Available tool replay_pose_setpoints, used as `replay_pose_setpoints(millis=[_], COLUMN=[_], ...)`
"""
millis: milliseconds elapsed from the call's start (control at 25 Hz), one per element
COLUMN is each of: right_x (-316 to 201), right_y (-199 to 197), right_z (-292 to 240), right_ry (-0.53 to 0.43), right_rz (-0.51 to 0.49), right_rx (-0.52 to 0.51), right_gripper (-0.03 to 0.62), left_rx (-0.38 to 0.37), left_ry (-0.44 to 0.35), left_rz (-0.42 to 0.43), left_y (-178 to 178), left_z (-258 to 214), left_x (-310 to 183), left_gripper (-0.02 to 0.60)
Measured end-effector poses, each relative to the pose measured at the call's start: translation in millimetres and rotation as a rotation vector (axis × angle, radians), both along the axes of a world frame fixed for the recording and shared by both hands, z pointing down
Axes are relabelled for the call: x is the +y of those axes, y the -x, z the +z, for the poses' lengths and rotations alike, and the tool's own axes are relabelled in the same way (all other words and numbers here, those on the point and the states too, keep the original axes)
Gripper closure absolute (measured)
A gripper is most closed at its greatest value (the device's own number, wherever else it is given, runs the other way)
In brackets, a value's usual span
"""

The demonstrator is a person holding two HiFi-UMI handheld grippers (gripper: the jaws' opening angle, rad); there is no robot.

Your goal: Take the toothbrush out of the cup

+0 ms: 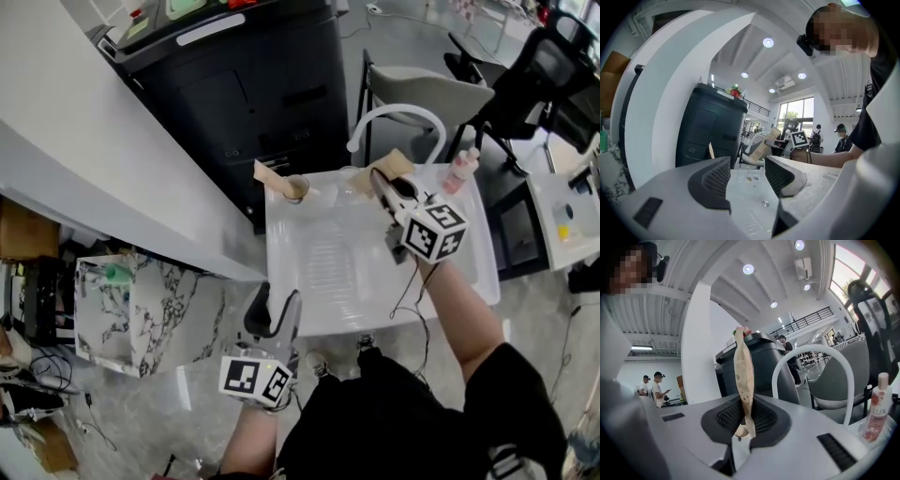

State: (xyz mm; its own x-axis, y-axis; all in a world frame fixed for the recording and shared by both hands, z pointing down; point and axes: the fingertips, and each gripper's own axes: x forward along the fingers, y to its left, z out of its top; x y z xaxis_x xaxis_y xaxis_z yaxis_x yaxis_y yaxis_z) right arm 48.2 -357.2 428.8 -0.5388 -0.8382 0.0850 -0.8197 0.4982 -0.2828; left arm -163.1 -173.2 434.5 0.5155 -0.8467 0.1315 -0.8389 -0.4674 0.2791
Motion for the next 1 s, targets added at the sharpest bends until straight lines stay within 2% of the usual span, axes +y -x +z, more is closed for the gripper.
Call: replay_pose_setpoints(millis=[560, 1000], right_x=[90, 132], right_y=[19, 28], right_z=[-48, -39], right_ry=[-0.119, -0.093], right_rz=[0.008, 0.031], right_rx=[0.059, 0.043], right_gripper=[0.566, 0.566], left_rx=[0.038, 0.032], left_ry=[-0.048, -0.045], left_rz=[0.166, 0.176], left_y=[-14, -8], left_z=[-14, -9], left_x=[-3, -35], left_gripper=[0.367, 0.367])
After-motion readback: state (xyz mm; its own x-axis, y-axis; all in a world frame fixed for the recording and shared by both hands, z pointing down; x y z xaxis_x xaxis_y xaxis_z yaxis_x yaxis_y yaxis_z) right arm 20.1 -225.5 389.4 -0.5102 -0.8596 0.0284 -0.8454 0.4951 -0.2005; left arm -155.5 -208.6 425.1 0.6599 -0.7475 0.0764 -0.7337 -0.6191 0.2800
